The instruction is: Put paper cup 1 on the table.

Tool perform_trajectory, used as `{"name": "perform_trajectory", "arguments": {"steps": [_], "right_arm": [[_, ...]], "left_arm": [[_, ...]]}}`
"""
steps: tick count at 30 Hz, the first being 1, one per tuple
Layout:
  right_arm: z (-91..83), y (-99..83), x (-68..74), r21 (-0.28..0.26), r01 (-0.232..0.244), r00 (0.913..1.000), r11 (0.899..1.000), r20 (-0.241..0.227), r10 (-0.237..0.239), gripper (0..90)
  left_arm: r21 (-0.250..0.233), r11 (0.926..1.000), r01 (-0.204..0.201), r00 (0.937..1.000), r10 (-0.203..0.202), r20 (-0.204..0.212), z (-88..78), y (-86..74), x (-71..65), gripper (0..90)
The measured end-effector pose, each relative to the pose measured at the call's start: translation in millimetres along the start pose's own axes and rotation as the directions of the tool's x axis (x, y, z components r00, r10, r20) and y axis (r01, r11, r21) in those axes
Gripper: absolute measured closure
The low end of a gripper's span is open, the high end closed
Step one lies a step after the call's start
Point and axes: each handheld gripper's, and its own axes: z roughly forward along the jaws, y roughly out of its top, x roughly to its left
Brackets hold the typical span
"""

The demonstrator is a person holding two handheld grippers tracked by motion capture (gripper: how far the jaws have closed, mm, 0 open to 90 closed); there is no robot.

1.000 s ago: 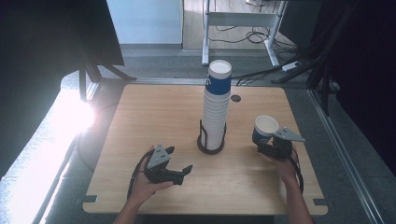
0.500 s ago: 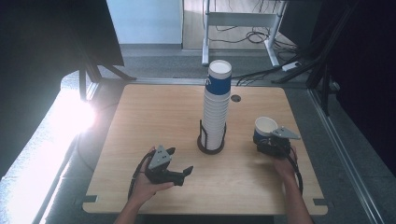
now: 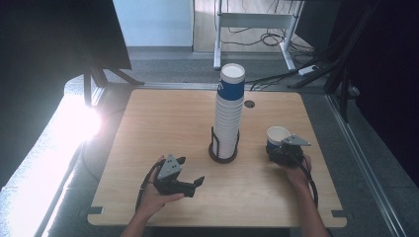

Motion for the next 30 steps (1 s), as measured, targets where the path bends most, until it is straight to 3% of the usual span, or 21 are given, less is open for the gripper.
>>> {"name": "perform_trajectory", "arguments": {"steps": [5, 9, 13, 20, 22, 30], "right_arm": [[0.1, -0.1, -0.4, 0.006, -0.014, 0.9998, 1.000, 0.014, 0.014, 24.0], [-1.3, -1.0, -0.4, 0.016, -0.026, 0.9996, 1.000, 0.007, 0.026, 14.4], [-8.7, -2.7, 0.4, 0.005, -0.053, 0.9984, 0.999, 0.017, 0.053, 11.0], [-43.8, -12.6, 4.3, -0.087, -0.101, 0.9948, 0.991, -0.003, 0.101, 10.0], [-57.3, -14.0, 4.9, -0.116, -0.125, 0.9920, 0.985, -0.035, 0.121, 12.7], [-95.1, -8.6, 21.4, -0.180, -0.085, 0.9908, 0.980, -0.119, 0.064, 16.8]], "left_arm": [[0.003, 1.0000, 0.003, 1.0000, -0.003, 0.000, 1.0, -0.7, -0.7, 6.9], [0.005, 1.0000, 0.000, 1.0000, 0.000, 0.002, 1.0, -0.5, -1.6, 6.9], [0.012, 0.9999, -0.006, 1.0000, 0.006, -0.001, 0.8, -0.9, -2.0, 6.8], [0.010, 0.9999, -0.008, 0.9999, 0.008, -0.015, -1.5, -1.1, 2.5, 6.8], [0.005, 0.9999, -0.009, 0.9998, 0.009, -0.020, -1.8, -0.7, 3.0, 6.9], [-0.014, 0.9996, -0.023, 0.9997, 0.023, -0.012, -0.2, 4.3, -0.9, 7.0]]}}
